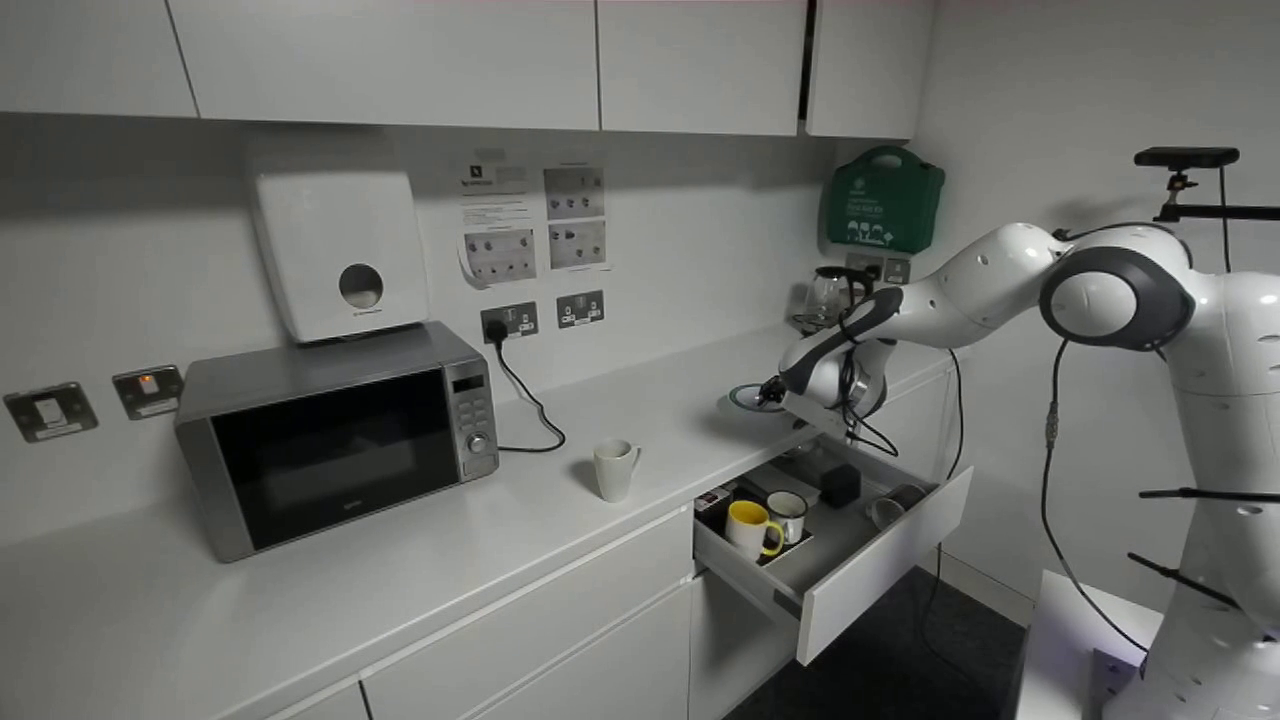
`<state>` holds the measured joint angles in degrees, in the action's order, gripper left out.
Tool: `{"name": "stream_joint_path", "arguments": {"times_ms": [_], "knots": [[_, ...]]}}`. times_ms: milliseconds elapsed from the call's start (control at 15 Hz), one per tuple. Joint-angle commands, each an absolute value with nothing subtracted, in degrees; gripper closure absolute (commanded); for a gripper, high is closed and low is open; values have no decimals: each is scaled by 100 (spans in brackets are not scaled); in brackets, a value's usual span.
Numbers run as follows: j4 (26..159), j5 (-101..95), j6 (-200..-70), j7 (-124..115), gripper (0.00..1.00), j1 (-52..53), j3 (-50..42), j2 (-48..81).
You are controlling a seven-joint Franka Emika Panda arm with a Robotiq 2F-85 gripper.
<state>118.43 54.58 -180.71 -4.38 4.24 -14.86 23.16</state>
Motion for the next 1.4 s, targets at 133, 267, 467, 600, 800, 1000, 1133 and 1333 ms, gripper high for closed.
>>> {"name": "stream_joint_path", "arguments": {"times_ms": [133, 267, 467, 600, 800, 1000, 1133, 1333], "knots": [[11446, 5691, -18194, -477, 0, 194, -1362, 2662], [11366, 5739, -18187, -478, 0, 147, -1352, 2731], [11283, 5766, -18163, -490, 0, 110, -1374, 2799], [11241, 5784, -18148, -498, 0, 88, -1384, 2822], [11181, 5845, -18127, -486, 0, 29, -1354, 2814], [11101, 5931, -18093, -475, 0, -12, -1328, 2792], [11049, 5982, -18072, -474, 0, -16, -1328, 2793], [10991, 6063, -18056, -450, 0, -29, -1311, 2800]]}}
